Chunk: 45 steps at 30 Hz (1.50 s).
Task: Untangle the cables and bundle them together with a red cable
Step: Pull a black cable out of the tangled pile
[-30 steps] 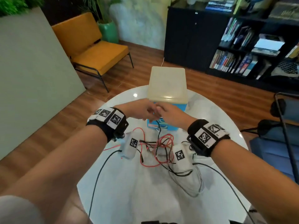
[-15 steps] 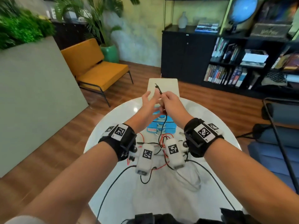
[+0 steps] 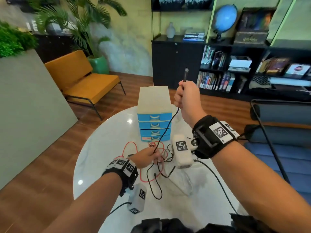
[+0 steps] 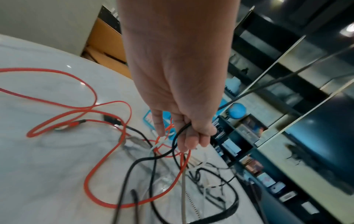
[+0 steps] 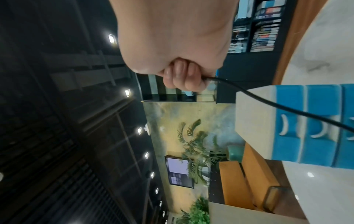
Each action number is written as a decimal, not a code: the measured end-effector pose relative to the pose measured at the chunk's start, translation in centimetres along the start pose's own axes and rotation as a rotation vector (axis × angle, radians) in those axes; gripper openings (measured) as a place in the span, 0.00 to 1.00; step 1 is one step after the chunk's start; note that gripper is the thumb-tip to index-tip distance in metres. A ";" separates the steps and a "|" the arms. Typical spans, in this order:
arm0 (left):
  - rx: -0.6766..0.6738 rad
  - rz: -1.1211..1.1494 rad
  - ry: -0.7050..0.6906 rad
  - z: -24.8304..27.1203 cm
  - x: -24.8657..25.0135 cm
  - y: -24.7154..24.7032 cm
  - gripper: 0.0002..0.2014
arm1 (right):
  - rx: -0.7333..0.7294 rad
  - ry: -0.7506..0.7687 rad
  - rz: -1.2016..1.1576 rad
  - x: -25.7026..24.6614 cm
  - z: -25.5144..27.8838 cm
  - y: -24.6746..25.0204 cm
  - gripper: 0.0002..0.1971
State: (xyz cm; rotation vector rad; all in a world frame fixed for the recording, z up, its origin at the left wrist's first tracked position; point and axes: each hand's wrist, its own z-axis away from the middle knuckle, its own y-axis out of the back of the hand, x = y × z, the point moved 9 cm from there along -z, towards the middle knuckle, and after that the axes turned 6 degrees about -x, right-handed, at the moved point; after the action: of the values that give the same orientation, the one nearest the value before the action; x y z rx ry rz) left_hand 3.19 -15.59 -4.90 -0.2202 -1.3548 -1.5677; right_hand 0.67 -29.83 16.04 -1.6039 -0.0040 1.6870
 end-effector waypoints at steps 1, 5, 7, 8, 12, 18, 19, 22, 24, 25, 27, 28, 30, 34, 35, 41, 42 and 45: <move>-0.018 -0.032 0.037 -0.3 -1.5 -0.5 0.13 | -0.022 0.032 -0.014 -0.9 0.3 -0.1 0.16; -0.055 -0.181 0.150 -0.7 -3.6 -1.4 0.09 | -0.160 0.235 -0.073 -4.7 1.9 -0.7 0.16; -0.034 -0.173 0.148 -1.0 -3.3 -0.5 0.12 | -0.156 0.349 0.036 -6.7 2.6 -0.5 0.13; -0.015 -0.145 0.120 -1.1 -2.6 0.2 0.12 | -0.163 0.382 0.118 -7.3 2.9 -0.6 0.12; 0.126 0.063 -0.022 -1.1 2.2 4.8 0.13 | -0.205 0.422 0.751 -5.4 3.5 -1.2 0.12; 0.250 0.128 -0.191 0.8 11.0 11.3 0.12 | -0.239 0.178 1.280 3.6 0.9 0.2 0.21; 0.269 0.070 -0.213 1.4 12.1 12.0 0.14 | -0.254 0.201 1.243 3.9 0.7 -0.2 0.21; 0.300 0.058 -0.237 2.7 13.5 13.1 0.13 | -0.278 0.289 1.058 3.2 0.3 -1.6 0.15; 0.314 0.112 -0.222 3.3 13.0 13.3 0.12 | -0.317 0.303 0.985 3.0 0.2 -2.6 0.12; 0.322 0.134 -0.215 3.5 12.5 13.3 0.13 | -0.343 0.298 0.982 3.2 0.1 -3.1 0.12; 0.318 0.149 -0.200 3.5 11.5 12.7 0.14 | -0.349 0.301 0.976 3.4 -0.1 -3.6 0.14; 0.301 0.141 -0.185 3.3 10.8 12.1 0.14 | -0.333 0.314 0.960 3.2 -0.1 -3.7 0.16; 0.250 0.124 -0.156 2.4 9.2 10.4 0.15 | -0.306 0.352 0.926 2.6 -0.1 -3.7 0.17; 0.116 0.045 -0.062 -0.3 4.9 5.8 0.15 | -0.280 0.381 0.789 0.8 0.3 -3.5 0.18; 0.094 0.038 -0.028 -0.9 3.7 4.7 0.14 | -0.273 0.393 0.759 0.1 0.5 -3.4 0.19; 0.040 -0.084 0.111 -2.5 -1.0 1.0 0.12 | -0.294 0.526 0.609 -4.3 3.2 -2.9 0.20; 0.049 -0.071 0.092 -2.7 -0.8 1.1 0.11 | -0.300 0.537 0.596 -4.7 3.6 -2.7 0.20; 0.063 -0.058 0.035 -3.7 0.4 2.3 0.16 | -0.258 0.575 0.674 -5.3 3.6 -1.7 0.21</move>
State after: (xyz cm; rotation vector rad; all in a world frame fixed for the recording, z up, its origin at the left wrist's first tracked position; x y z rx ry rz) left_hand 6.38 -18.51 -4.51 -0.1159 -1.3917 -1.5671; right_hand -2.03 -29.66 22.06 -2.4251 0.7003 1.6612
